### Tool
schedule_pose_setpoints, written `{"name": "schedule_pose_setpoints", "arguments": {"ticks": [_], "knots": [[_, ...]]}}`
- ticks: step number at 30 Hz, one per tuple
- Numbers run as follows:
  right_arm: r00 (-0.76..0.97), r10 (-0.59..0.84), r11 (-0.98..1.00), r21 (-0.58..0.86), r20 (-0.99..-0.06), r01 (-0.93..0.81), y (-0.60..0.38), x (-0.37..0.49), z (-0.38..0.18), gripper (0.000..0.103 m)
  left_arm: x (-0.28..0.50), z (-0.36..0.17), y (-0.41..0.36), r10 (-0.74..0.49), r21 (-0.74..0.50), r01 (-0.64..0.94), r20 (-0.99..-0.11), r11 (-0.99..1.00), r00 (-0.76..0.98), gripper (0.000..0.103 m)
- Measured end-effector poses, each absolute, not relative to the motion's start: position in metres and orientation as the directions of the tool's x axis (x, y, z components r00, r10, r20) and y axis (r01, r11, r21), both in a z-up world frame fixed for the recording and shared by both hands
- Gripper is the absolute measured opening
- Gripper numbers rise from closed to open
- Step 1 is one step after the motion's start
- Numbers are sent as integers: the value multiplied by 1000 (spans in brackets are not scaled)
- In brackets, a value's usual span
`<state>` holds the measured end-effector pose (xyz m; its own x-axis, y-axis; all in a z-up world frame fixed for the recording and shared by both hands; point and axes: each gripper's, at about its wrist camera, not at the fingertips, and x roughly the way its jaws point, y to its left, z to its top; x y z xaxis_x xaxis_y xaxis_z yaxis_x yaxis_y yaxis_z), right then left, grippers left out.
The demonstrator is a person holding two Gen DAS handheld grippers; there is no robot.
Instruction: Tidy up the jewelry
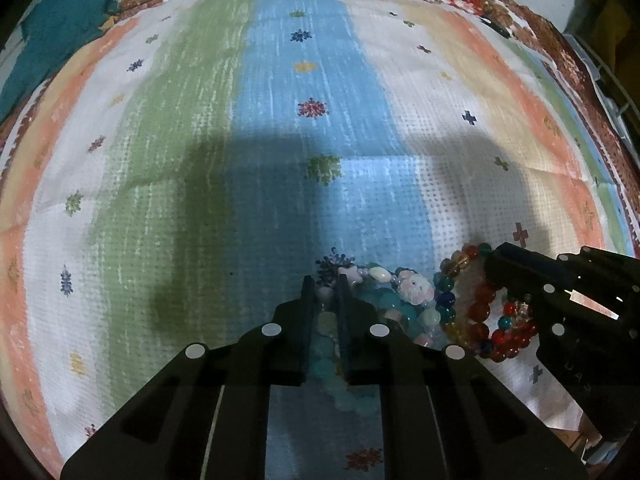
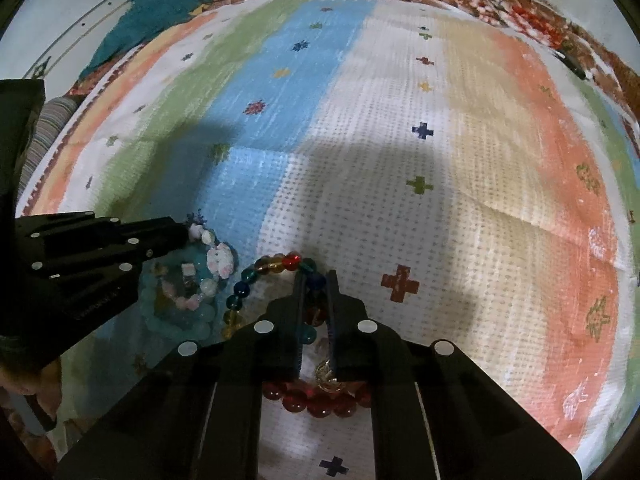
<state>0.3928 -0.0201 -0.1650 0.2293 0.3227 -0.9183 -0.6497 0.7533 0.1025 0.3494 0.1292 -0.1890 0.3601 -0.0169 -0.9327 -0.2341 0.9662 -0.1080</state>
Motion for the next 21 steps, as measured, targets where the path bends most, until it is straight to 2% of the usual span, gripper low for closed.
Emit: {"name": "schedule_pose_setpoints", "arguments": {"ticks": [21], "knots": [[312,378,769,109,-872,-630,-33,371,-116,11,331,-137,107,41,-53,-197,-894,979,447,10]]}}
